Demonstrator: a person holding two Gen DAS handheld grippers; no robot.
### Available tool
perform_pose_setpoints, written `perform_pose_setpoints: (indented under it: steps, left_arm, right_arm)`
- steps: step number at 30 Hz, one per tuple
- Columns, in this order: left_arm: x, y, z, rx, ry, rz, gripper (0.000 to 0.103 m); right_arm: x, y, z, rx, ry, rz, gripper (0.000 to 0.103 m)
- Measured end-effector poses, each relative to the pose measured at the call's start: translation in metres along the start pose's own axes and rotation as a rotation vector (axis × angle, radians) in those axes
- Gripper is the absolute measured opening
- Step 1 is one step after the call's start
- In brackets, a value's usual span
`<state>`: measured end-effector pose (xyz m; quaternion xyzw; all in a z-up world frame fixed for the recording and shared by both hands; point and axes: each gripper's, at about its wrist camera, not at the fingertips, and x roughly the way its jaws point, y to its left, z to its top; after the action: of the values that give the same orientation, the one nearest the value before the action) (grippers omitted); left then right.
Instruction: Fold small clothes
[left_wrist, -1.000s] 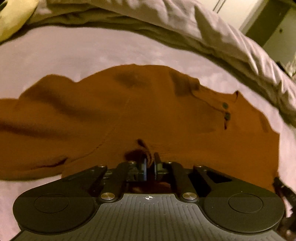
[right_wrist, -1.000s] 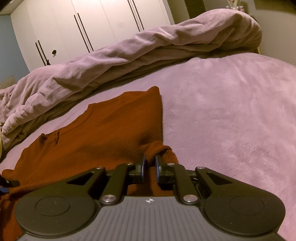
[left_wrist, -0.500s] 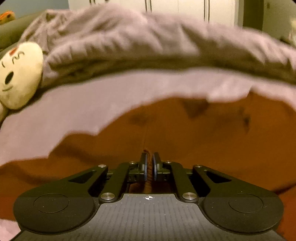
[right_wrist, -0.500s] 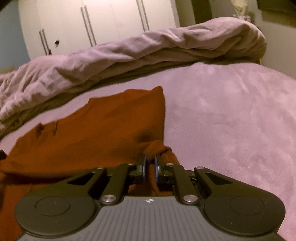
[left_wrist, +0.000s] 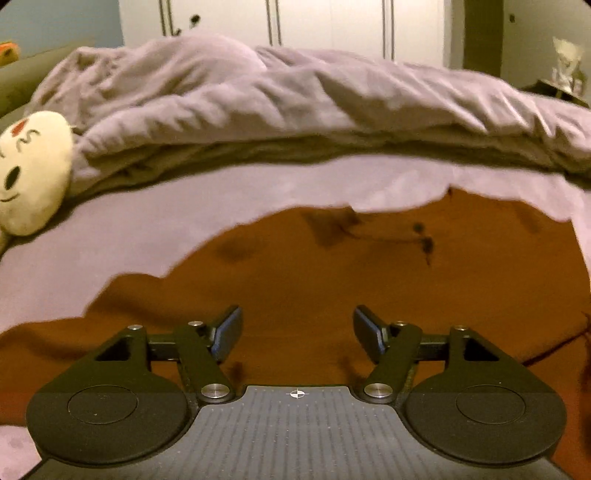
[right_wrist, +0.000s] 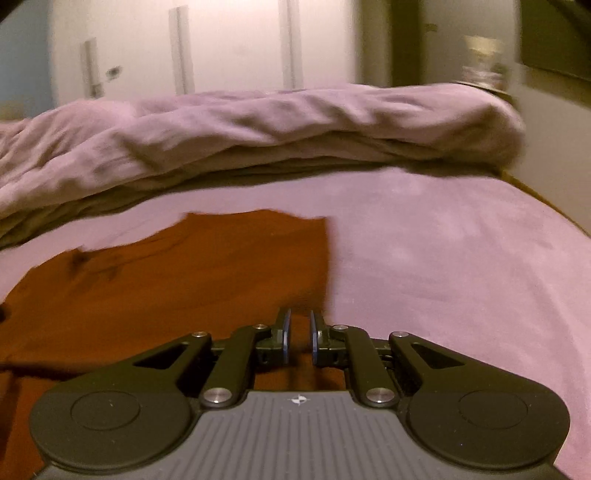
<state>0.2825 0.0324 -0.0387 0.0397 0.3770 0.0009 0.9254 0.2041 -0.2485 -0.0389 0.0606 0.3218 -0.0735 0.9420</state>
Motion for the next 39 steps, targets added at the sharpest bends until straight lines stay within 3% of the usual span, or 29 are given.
perform_pose_setpoints:
  steps: [4,7,13,17,20,22,23,25,28,32,36,39]
  left_arm:
    - [0.034,-0.005,-0.017,-0.029,0.107,0.036,0.069]
    - [0.035,-0.005,-0.021,-0.017,0.081,0.052,0.070]
    - [0.042,0.002,-0.020,-0.022,0.083,0.069,0.074]
    - [0.032,0.013,-0.020,-0.031,0.100,0.114,0.083]
    - [0.005,0.044,-0.025,-0.115,0.091,0.154,0.082]
    - [-0.019,0.072,-0.036,-0.187,0.061,0.153,0.089]
    - [-0.031,0.088,-0.044,-0.234,0.047,0.154,0.093]
    - [-0.055,0.124,-0.062,-0.338,0.022,0.164,0.095]
    - [-0.079,0.182,-0.093,-0.482,-0.002,0.242,0.095]
    - [-0.092,0.260,-0.123,-0.673,0.008,0.361,0.093]
    - [-0.101,0.322,-0.144,-0.897,-0.044,0.354,0.088]
    - [-0.092,0.354,-0.154,-1.042,-0.053,0.300,0.077]
  right_arm:
    - [0.023,0.037,-0.008,-0.127,0.032,0.098,0.010]
    - [0.040,0.048,-0.018,-0.238,0.035,0.065,0.010]
    - [0.050,0.033,-0.019,-0.227,0.037,0.041,0.011]
    - [0.052,0.039,-0.018,-0.284,0.042,0.019,0.012]
    - [0.052,0.039,-0.013,-0.323,0.073,0.014,0.017]
    - [0.041,0.041,-0.007,-0.365,0.103,-0.033,0.035]
    - [0.033,0.041,-0.005,-0.370,0.107,-0.045,0.039]
    - [0.006,0.036,-0.008,-0.330,0.080,-0.042,0.060]
    - [-0.030,0.027,-0.029,-0.252,0.067,0.015,0.063]
    - [-0.060,0.026,-0.067,-0.204,0.115,0.015,0.063]
    - [-0.078,0.027,-0.080,-0.193,0.102,0.023,0.063]
    - [-0.075,0.025,-0.077,-0.167,0.125,0.013,0.063]
